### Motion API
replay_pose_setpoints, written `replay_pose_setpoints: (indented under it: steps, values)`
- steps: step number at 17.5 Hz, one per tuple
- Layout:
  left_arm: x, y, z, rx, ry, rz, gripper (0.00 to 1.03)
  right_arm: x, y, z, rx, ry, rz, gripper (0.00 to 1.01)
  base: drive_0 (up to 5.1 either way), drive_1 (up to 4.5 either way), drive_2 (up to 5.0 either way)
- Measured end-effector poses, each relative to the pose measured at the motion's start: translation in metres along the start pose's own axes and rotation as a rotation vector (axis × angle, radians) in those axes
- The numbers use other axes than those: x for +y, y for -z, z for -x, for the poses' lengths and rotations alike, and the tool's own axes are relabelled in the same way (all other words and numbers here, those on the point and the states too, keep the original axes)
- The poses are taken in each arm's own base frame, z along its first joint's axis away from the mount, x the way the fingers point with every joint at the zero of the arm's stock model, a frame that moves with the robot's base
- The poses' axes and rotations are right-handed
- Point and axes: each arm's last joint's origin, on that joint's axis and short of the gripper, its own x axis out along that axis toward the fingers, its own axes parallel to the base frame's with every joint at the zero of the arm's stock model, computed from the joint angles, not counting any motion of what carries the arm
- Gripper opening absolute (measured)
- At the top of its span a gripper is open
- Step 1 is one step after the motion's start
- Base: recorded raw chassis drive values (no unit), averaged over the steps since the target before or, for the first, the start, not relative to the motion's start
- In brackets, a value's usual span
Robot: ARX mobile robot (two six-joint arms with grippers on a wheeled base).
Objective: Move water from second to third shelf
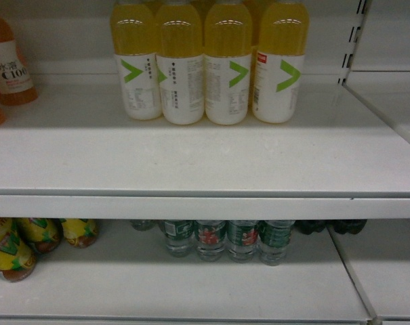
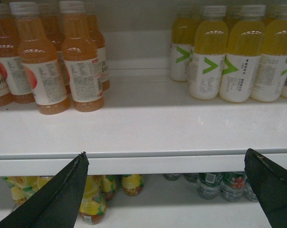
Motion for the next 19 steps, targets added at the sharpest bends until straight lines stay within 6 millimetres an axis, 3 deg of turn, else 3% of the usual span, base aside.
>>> replay_pose_setpoints:
  steps: [19]
  values:
    - [0.0, 0.0001, 0.0, 0.002, -0.001, 0.0, 0.98, 0.0001, -0.0001, 0.0, -0.001, -0.004, 0.001, 0.38, -4.9, 2.44, 2.4]
